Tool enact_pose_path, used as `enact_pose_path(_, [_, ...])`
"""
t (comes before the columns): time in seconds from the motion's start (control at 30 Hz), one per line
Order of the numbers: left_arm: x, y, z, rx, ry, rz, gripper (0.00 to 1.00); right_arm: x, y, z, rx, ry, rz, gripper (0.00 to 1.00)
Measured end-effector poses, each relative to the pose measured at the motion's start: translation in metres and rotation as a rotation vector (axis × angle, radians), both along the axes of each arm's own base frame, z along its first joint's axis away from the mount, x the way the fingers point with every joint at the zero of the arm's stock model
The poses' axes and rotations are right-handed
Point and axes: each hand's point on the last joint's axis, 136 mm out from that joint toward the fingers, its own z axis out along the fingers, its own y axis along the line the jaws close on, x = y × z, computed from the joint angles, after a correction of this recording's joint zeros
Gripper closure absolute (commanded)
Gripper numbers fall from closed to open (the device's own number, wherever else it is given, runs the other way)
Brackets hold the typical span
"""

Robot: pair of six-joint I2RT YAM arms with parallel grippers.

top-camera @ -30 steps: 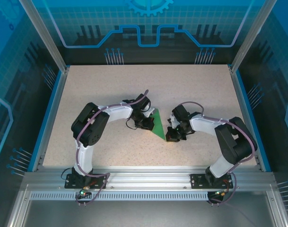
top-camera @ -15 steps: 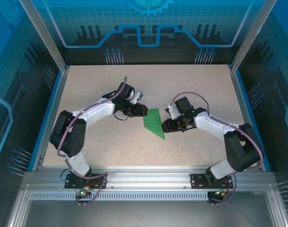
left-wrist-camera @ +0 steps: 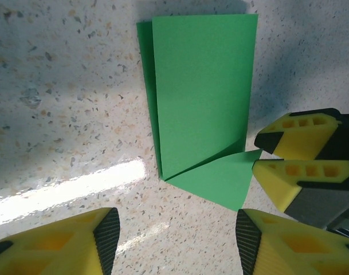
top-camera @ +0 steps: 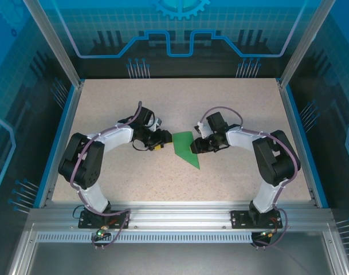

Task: Fold a paper plane with a square sheet of paper (fold left side to right side)
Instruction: Fourth fold the wing at the center of the table.

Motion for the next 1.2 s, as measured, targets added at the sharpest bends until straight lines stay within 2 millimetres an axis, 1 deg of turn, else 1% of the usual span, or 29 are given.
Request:
enact_pose_path(0.07, [0.000,-0.002,-0.004,-0.006,0.016,0.002,0.41,0.000,0.000,0.000,0.008,0.007,0.000,0.82])
enact_pose_path(0.13, [-0.001,-0.003,-0.007,-0.014,0.029,0.003,0.41,-0.001,0.001,0.000,0.012,0.009,0.002,0.89])
enact_pose_path(0.2, [-0.002,-0.005,-0.009,-0.020,0.042,0.003,0.41,0.000,-0.001,0.000,0.013,0.009,0.000,0.92])
enact_pose_path(0.33, [-0.006,-0.010,-0.016,-0.024,0.069,-0.010,0.41,0.004,-0.006,0.000,0.011,0.006,-0.016,0.92])
enact_pose_path(0.47, [-0.011,-0.021,-0.023,-0.035,0.088,-0.039,0.41,0.005,-0.009,0.002,0.013,0.002,-0.025,0.92])
enact_pose_path(0.63, [-0.005,-0.039,-0.019,-0.061,0.073,-0.075,0.41,0.005,-0.009,0.002,0.014,0.003,-0.024,0.91])
enact_pose_path(0.73, [0.000,-0.049,-0.015,-0.075,0.060,-0.082,0.43,0.005,-0.009,0.002,0.016,0.005,-0.023,0.89])
enact_pose_path(0.8, [0.002,-0.053,-0.013,-0.081,0.057,-0.085,0.47,0.005,-0.009,0.002,0.016,0.007,-0.025,0.84])
enact_pose_path(0.87, [0.005,-0.057,-0.012,-0.085,0.056,-0.089,0.54,0.005,-0.009,0.002,0.016,0.007,-0.028,0.76])
enact_pose_path(0.97, [0.008,-0.061,-0.011,-0.094,0.055,-0.088,0.60,0.003,-0.013,0.008,0.005,-0.012,-0.043,0.66])
enact_pose_path(1.03, [0.009,-0.063,-0.010,-0.098,0.057,-0.084,0.64,0.002,-0.019,0.017,-0.012,-0.045,-0.058,0.61])
enact_pose_path(1.07, [0.010,-0.064,-0.009,-0.099,0.057,-0.083,0.66,0.003,-0.022,0.025,-0.026,-0.075,-0.067,0.59])
enact_pose_path(1.2, [0.013,-0.066,-0.004,-0.105,0.048,-0.083,0.73,0.000,-0.030,0.057,-0.072,-0.204,-0.080,0.56])
